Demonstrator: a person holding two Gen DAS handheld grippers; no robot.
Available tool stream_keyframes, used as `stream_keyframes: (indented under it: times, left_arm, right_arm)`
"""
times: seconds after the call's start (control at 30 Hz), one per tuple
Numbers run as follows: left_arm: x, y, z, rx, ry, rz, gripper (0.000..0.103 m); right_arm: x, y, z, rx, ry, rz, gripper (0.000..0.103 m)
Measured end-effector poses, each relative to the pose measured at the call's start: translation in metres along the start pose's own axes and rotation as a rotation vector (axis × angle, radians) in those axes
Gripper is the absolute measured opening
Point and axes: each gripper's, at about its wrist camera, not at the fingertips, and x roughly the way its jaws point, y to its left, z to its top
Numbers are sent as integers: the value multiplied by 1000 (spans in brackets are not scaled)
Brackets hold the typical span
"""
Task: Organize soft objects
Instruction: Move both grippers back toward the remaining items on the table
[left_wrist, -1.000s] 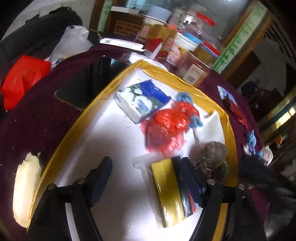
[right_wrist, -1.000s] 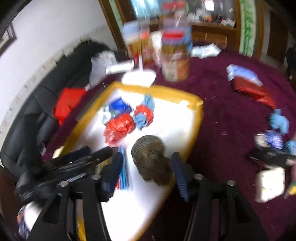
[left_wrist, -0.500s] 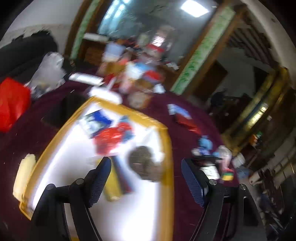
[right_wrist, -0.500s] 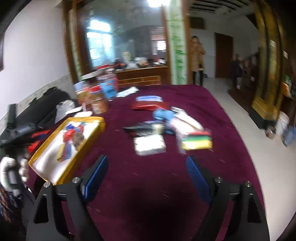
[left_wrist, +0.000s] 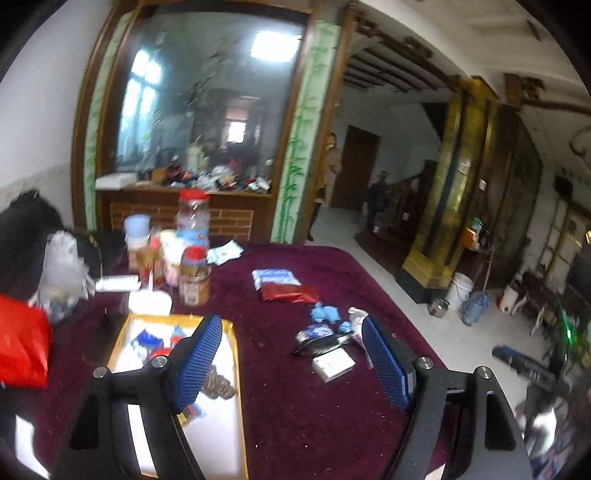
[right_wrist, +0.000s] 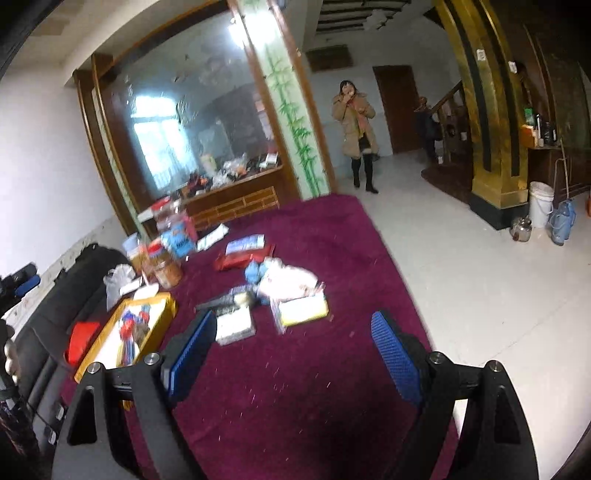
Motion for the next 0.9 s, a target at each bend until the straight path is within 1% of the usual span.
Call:
stream_keyframes:
  times: [0.07, 0.17, 0.2, 0.27, 0.33, 0.37, 0.43, 0.47, 0.53, 0.6, 0.7, 0.77, 0.9]
  left_arm:
    - [-11, -8, 19, 27, -10, -6, 81]
    - [-31, -16, 60, 59, -37, 37, 81]
    - [-35, -19, 70, 76, -45, 53, 81]
    - [-45, -25, 100, 122, -72, 110, 82]
    - [-48, -26, 117, 130, -80, 133, 88]
    - [-47, -24, 124, 114, -73, 117, 94]
    - [-41, -15, 121, 57, -68, 72, 95]
    - [-35, -11, 114, 37, -53, 57, 95]
    - [-19, -10, 96, 10, 4, 13, 95]
    - [2, -5, 72, -33, 68, -32, 95]
    - [32, -9, 37, -59, 169, -78, 95]
    - [53, -15, 14, -87, 238, -107, 95]
    - [87, -21, -14, -137, 325, -114, 95]
  right_arm:
    - [-13, -6, 22, 19, -22, 16, 85]
    - [-33, -12, 77, 61, -49, 39, 85]
    - [-38, -11, 92, 59, -62, 28, 85]
    - [-46, -2, 129, 25, -72, -16, 86]
    - [-44, 5, 158, 19, -45, -27, 92]
    - [-39, 7, 169, 34, -22, -15, 93]
    - [-24, 9, 178, 63, 14, 6, 94]
    - [-12, 12, 176, 70, 33, 10, 94]
    - [9, 15, 164, 65, 68, 18, 94]
    - [40, 19, 144, 58, 104, 29, 94]
    - [83, 21, 108, 27, 123, 3, 94]
    - [113, 20, 82, 2, 116, -29, 94]
    - [172, 6, 34, -7, 122, -75, 94]
